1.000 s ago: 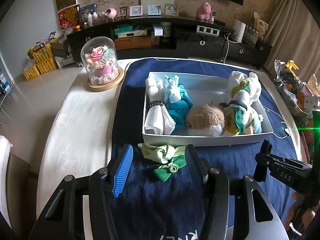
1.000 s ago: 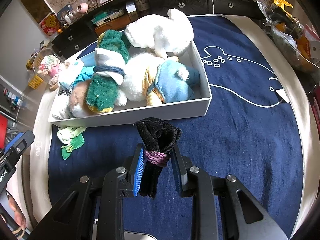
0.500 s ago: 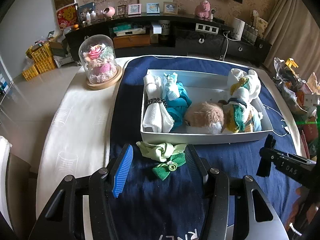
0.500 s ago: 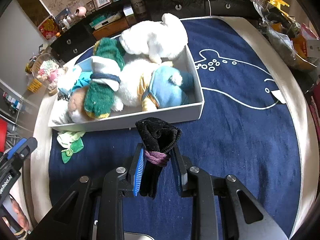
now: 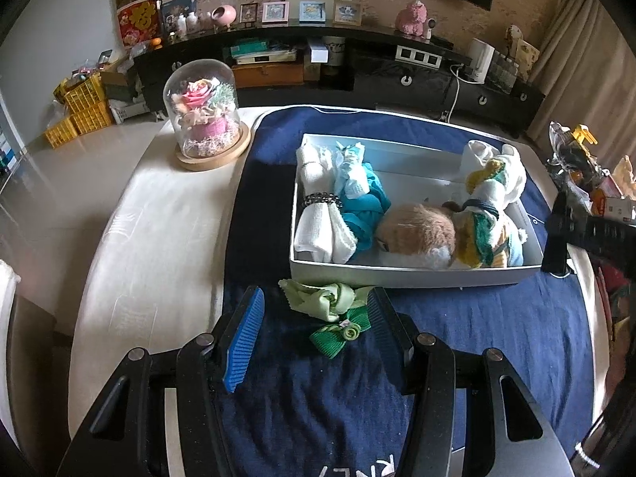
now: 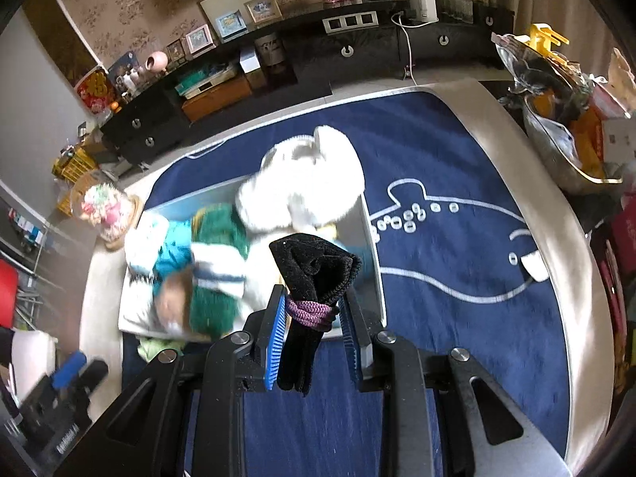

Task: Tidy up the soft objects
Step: 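Lower the black glove into the box and open the right tool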

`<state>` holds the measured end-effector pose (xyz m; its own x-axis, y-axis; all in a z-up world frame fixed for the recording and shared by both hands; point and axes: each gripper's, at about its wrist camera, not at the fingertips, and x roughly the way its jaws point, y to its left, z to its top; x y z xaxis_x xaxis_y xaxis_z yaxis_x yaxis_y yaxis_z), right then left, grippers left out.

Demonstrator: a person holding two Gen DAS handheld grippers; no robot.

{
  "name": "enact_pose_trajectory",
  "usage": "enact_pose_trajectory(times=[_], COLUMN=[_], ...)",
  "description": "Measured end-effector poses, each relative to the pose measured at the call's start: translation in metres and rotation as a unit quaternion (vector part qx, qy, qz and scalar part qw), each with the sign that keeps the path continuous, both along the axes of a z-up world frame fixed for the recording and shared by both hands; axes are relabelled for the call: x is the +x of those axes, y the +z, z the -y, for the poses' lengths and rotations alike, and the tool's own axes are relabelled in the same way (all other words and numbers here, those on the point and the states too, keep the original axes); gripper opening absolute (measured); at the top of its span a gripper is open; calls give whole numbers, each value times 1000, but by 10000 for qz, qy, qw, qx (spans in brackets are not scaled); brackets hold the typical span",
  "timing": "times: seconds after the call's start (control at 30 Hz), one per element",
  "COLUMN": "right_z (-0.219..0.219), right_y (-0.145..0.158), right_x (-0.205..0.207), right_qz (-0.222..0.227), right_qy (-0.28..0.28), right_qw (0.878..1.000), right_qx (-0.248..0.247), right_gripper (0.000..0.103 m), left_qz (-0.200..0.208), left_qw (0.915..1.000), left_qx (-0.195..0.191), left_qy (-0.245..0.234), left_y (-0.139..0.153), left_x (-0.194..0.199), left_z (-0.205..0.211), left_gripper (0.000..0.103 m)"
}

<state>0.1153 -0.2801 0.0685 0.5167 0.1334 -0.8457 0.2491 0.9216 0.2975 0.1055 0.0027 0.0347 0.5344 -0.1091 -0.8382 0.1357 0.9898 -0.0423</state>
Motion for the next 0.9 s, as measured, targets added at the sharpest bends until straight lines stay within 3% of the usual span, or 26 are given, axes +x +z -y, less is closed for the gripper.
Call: enact_pose_trajectory(times=[0.3,0.77,0.9], right_z=[1,-4,1], right_y=[-8,-20,-24], right_x=[25,35,35], right_qz=[122,182,132], right_qy=[-40,36,7], right_qw=[9998,9998,9994], right_qx=[-126,77,333], right_gripper=[103,103,103], left_qz=[-62,-148,-175], left_qw=[9999,9998,9997], left_qx=[83,126,133], left_qy=[44,82,95], left_y=[-6,-12,-14], left_x=[4,6,6], left_z=[-1,1,1], left_gripper=[54,54,54])
